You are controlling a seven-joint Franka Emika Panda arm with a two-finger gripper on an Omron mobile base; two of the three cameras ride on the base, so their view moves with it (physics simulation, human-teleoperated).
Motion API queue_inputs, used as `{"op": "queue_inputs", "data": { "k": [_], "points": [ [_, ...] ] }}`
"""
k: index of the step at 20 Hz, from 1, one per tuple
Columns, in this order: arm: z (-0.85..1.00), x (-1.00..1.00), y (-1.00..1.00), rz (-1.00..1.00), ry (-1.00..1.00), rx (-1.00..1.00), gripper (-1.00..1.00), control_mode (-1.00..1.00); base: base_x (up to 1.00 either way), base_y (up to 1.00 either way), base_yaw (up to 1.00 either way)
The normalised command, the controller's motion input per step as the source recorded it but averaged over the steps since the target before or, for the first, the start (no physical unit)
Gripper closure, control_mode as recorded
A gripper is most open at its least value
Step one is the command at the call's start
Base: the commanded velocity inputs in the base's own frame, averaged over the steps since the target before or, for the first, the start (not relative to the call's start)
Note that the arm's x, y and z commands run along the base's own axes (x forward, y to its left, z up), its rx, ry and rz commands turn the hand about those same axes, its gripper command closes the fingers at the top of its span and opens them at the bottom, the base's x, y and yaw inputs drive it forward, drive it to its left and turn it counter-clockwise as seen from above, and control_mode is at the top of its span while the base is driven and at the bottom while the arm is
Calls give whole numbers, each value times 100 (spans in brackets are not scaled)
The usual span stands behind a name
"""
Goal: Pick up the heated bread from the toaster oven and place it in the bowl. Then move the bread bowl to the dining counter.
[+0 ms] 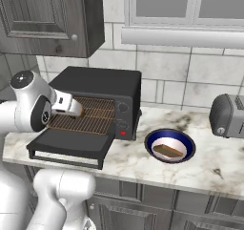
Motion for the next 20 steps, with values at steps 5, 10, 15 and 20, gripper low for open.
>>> {"op": "queue_inputs", "data": {
  "k": [5, 10, 15, 20],
  "points": [
    [-2, 14, 6, 0, 4, 0, -100, -100, 0, 0, 0],
    [-22, 13, 6, 0, 3, 0, -100, -100, 0, 0, 0],
    [-29, 20, 5, 0, 1, 0, -100, -100, 0, 0, 0],
    [-16, 17, 2, 0, 0, 0, -100, -100, 0, 0, 0]
  ]
}}
